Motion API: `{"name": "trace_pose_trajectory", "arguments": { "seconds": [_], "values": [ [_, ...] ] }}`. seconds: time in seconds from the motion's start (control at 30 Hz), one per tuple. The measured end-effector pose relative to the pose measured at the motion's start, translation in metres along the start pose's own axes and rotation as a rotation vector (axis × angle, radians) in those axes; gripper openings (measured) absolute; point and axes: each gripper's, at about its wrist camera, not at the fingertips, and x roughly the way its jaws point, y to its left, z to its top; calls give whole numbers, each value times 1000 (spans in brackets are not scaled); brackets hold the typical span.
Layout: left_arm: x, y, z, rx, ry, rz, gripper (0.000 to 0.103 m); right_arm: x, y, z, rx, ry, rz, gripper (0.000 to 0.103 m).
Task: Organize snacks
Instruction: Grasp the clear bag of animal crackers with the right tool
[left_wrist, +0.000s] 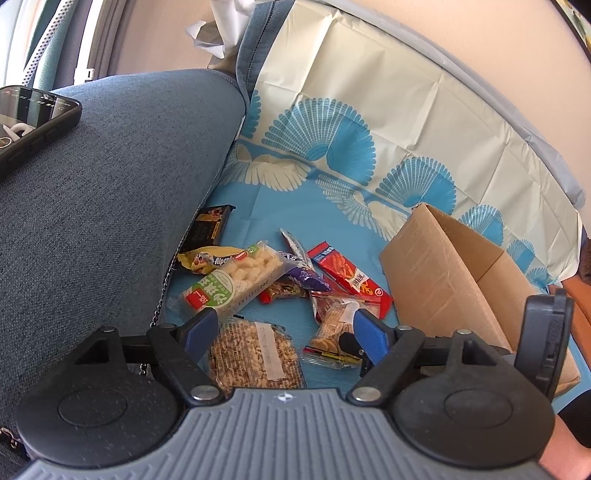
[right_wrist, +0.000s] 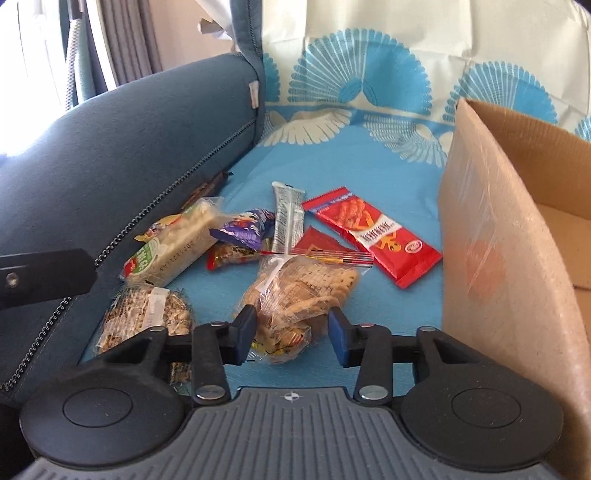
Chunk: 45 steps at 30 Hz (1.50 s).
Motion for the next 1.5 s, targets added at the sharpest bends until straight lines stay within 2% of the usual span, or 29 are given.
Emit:
{"name": "trace_pose_trajectory", "arguments": {
  "seconds": [0.07,0.37,0.63,0.73,0.8,0.87,0.97,1.1,1.2,1.5],
  "values": [
    [0,0,0,-1,-1,-1,85,-5,1,0,-13,-5,-1,29],
    [-3,2,0,-19,4,-21,85,-57,8,-9,-69,-16,19,27],
    [6,1,-1,-21,61,-27,87,-103,29,-37,-178,49,63,26],
    [12,-1,-1,-15,90,-14,87,-106,27,-50,-154,43,59,30],
    [18,-3,-1,0,122,8,87,-102,27,-58,-129,13,50,38],
    [25,-6,-2,19,155,33,87,-96,27,-62,-111,-3,46,66],
    [36,-9,-3,41,201,84,87,-83,29,-64,-110,6,23,77],
    [51,-7,-5,41,258,144,94,-67,26,-69,-117,45,21,80],
    [57,-6,-5,34,275,132,98,-60,24,-73,-108,74,36,80],
    [78,-14,-8,66,325,179,98,-56,22,-80,-118,105,33,78]
  ]
}}
